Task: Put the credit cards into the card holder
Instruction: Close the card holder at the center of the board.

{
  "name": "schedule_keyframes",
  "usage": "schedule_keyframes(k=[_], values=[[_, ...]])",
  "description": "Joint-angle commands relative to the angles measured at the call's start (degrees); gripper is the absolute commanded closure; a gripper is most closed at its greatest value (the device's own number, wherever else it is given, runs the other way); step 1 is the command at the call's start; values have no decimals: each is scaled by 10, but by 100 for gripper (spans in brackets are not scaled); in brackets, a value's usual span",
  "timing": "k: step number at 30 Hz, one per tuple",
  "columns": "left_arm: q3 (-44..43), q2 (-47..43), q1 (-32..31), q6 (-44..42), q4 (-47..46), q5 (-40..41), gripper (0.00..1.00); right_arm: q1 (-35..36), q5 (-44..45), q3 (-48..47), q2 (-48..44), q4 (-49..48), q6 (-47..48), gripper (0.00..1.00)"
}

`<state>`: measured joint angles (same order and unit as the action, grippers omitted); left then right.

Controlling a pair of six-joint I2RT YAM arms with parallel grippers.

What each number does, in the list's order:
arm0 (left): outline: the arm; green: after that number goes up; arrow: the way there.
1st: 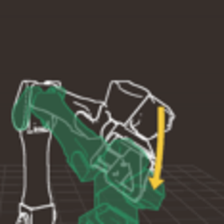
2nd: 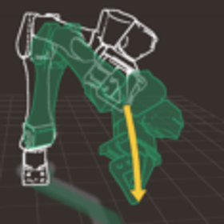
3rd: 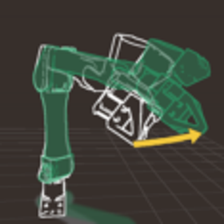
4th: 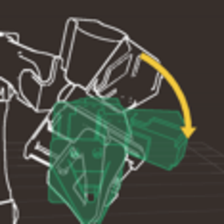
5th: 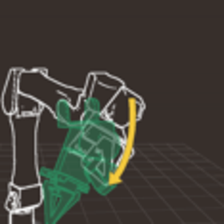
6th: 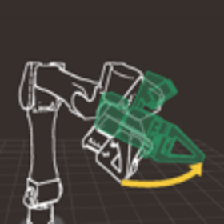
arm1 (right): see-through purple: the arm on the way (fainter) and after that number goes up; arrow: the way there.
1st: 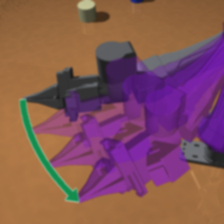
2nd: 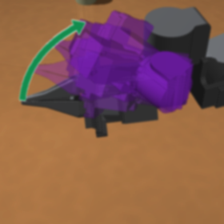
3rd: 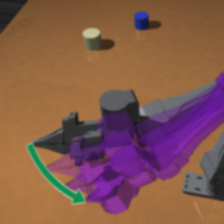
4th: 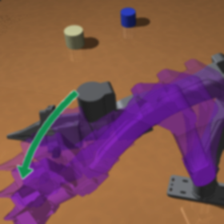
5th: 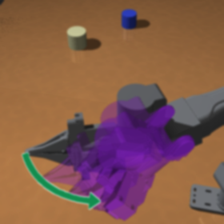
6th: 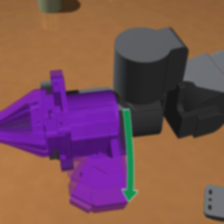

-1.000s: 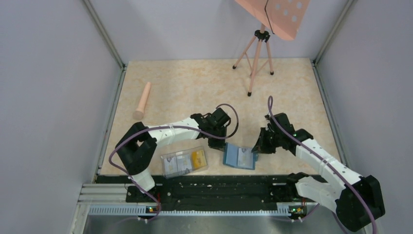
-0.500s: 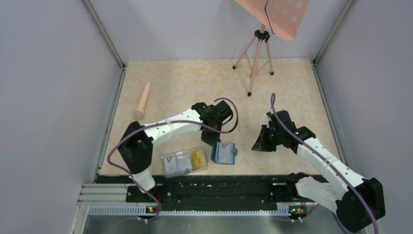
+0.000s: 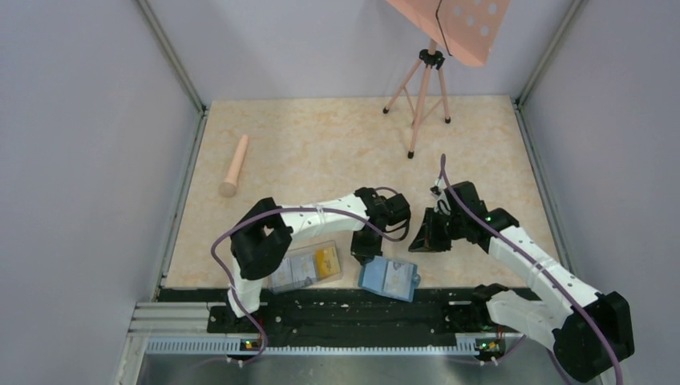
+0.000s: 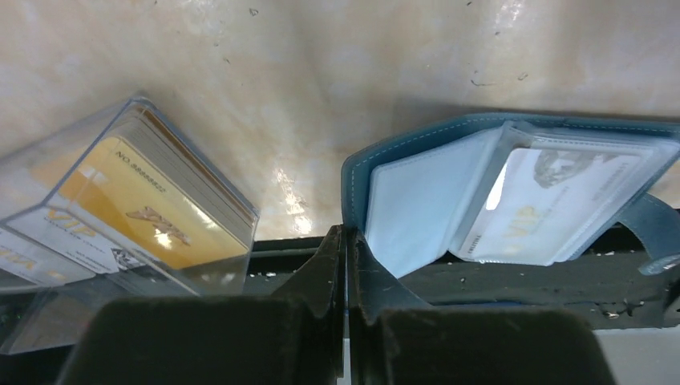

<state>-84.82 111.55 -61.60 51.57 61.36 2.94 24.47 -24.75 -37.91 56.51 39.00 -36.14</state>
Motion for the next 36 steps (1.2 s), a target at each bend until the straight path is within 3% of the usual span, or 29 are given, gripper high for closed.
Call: schedule_keyframes(k=[1,11,17,28,32,36], values=[[-32,-14,-5,67,53,51,100,-1,-30,16,-6,-18,22,100],[4,-91,11,77,132,126,100,-1,-40,55,12,-50,14,100],[14,-95,34,36,90,123,100,-1,-26,60,-10,-63,-31,100],[-1,-13,33,11,-26,11,93,-1,-28,80,-49,-64,-70,100],[0,-23,33,13,-21,25,100,-1,-25,82,-43,-65,-70,100],[-4,-43,38,17,-6,56,100,-1,-16,73,-35,-64,-67,100]])
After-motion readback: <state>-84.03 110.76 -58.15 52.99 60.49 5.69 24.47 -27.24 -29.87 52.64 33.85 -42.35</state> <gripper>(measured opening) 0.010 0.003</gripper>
